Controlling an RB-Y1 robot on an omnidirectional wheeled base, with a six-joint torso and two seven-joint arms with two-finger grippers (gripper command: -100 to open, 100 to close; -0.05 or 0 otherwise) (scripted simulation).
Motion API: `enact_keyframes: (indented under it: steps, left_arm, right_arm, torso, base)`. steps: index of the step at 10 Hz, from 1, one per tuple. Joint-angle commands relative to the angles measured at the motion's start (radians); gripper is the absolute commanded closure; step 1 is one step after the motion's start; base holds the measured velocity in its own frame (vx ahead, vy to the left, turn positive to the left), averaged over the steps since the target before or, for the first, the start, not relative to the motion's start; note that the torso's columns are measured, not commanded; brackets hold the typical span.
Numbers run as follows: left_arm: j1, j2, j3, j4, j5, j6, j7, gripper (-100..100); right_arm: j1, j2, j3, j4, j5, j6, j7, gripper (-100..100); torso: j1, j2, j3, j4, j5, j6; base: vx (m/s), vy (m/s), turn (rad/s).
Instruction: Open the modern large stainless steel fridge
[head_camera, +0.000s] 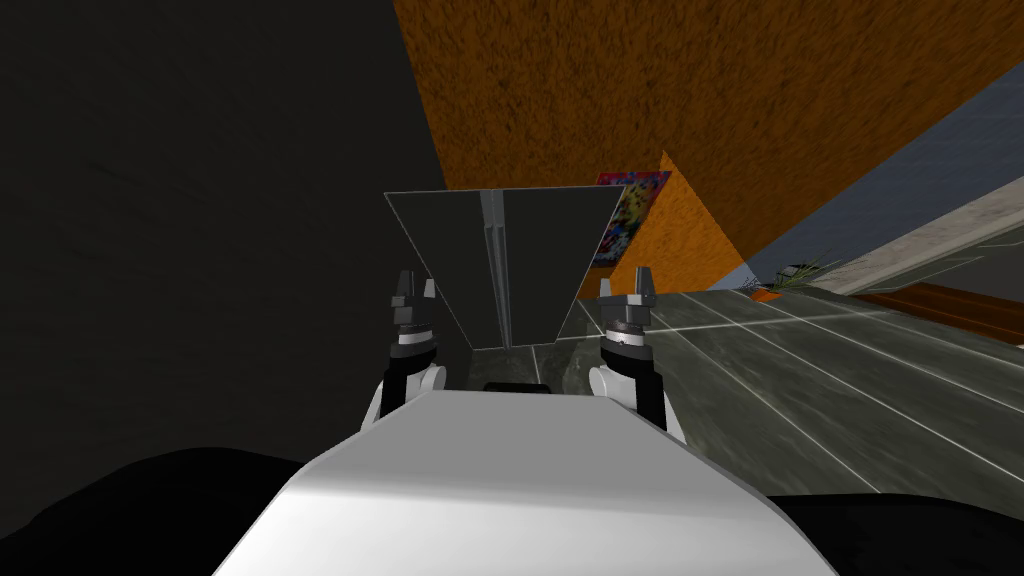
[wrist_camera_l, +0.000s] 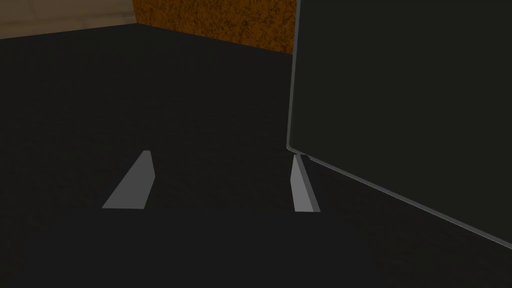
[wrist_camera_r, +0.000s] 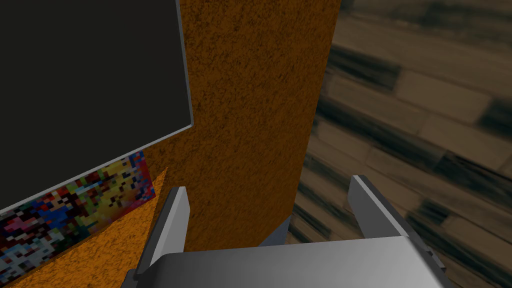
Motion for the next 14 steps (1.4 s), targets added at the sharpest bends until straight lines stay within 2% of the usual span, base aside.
enact_keyframes:
  steps: [1, 9, 10, 11, 14]
  left_arm:
    - [0.000, 0.000, 0.000, 0.000, 0.000, 0.000, 0.000, 0]
    - [0.000, 0.000, 0.000, 0.000, 0.000, 0.000, 0.000, 0]
    - [-0.019, 0.030, 0.009, 0.012, -0.002, 0.017, 0.002, -100]
    - [-0.037, 0.050, 0.018, 0.024, -0.003, 0.034, 0.004, -100]
    - [-0.126, 0.104, 0.064, 0.078, -0.012, 0.119, 0.013, -100]
  right_arm:
    - [0.000, 0.000, 0.000, 0.000, 0.000, 0.000, 0.000, 0]
    - [0.000, 0.000, 0.000, 0.000, 0.000, 0.000, 0.000, 0]
    - [0.000, 0.000, 0.000, 0.000, 0.000, 0.000, 0.000, 0]
    - [0.000, 0.000, 0.000, 0.000, 0.000, 0.000, 0.000, 0]
    - [0.000, 0.000, 0.000, 0.000, 0.000, 0.000, 0.000, 0]
  torso:
    - [0.000, 0.040, -0.082, 0.041, 0.000, 0.000]
    - [0.000, 0.618, -1.234, 0.617, 0.000, 0.000]
    - [0.000, 0.691, -1.382, 0.691, 0.000, 0.000]
    - [0.000, 0.725, -1.451, 0.724, 0.000, 0.000]
    - [-0.001, 0.738, -1.475, 0.738, 0.000, 0.000]
  base:
    - [0.000, 0.000, 0.000]
    - [0.000, 0.000, 0.000]
    - [0.000, -0.011, -0.025]
    - [-0.013, -0.022, -0.043]
    - [-0.032, -0.048, -0.067]
